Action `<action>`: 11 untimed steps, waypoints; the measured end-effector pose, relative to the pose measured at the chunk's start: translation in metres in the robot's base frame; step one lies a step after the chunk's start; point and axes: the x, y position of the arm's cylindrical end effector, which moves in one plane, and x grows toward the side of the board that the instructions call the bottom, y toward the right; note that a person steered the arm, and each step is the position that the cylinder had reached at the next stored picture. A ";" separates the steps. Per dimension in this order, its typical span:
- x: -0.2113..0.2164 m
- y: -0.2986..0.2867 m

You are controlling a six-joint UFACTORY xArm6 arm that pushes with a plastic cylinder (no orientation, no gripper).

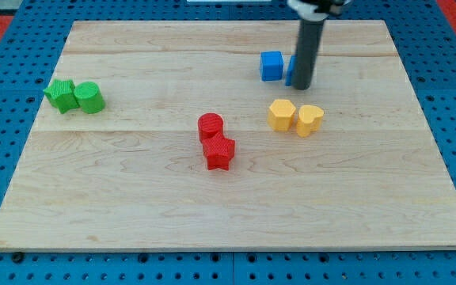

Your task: Place the blue cube diagonally to the blue triangle

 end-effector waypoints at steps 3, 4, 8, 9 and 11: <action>-0.045 -0.124; -0.031 -0.035; 0.006 -0.099; -0.022 -0.122; -0.082 -0.146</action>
